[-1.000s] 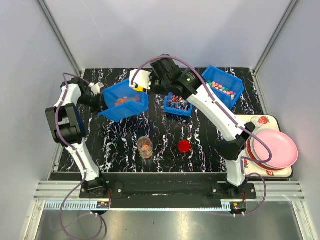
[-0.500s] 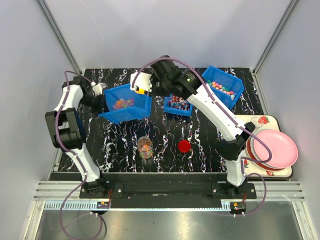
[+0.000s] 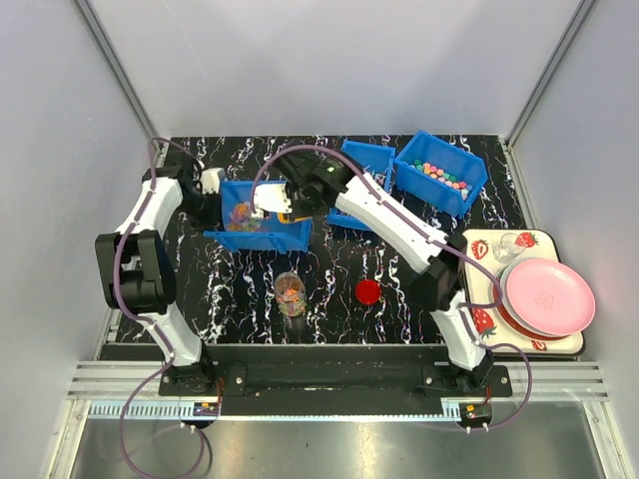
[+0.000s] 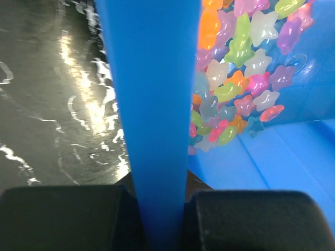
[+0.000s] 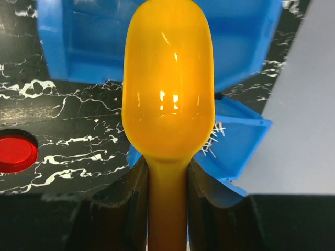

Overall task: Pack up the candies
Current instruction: Scoop the fake candies from the storage box.

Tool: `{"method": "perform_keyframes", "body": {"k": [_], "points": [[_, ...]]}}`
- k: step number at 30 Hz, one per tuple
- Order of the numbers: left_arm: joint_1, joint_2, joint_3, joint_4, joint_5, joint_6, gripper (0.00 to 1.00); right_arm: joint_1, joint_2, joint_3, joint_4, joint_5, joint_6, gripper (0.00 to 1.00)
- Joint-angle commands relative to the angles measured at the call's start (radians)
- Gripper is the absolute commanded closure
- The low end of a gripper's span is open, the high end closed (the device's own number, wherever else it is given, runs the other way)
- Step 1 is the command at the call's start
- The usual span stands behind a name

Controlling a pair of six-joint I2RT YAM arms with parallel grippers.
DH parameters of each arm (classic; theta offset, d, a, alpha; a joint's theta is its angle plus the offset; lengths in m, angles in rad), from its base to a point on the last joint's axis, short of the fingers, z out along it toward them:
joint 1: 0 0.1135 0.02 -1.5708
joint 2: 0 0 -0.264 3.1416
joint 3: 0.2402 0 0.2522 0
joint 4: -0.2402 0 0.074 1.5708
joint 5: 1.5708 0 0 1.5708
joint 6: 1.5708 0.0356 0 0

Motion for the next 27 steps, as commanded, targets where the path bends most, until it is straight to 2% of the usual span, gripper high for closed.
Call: {"method": "perform_keyframes", "body": {"k": [1,9,17,27], "points": [[-0.019,-0.079,-0.010,0.069,0.022,-0.027,1.00,0.019,0.077,0.114,-0.084,0.049,-0.064,1.00],[-0.065,-0.132,-0.051,0.113,-0.032,-0.030,1.00,0.028,0.195,0.190,-0.126,0.072,-0.144,1.00],[-0.094,-0.159,-0.071,0.142,-0.038,-0.035,1.00,0.036,0.286,0.234,-0.132,0.016,-0.177,1.00],[-0.099,-0.171,-0.087,0.167,-0.015,-0.047,1.00,0.051,0.362,0.251,-0.032,-0.089,-0.165,1.00]]}}
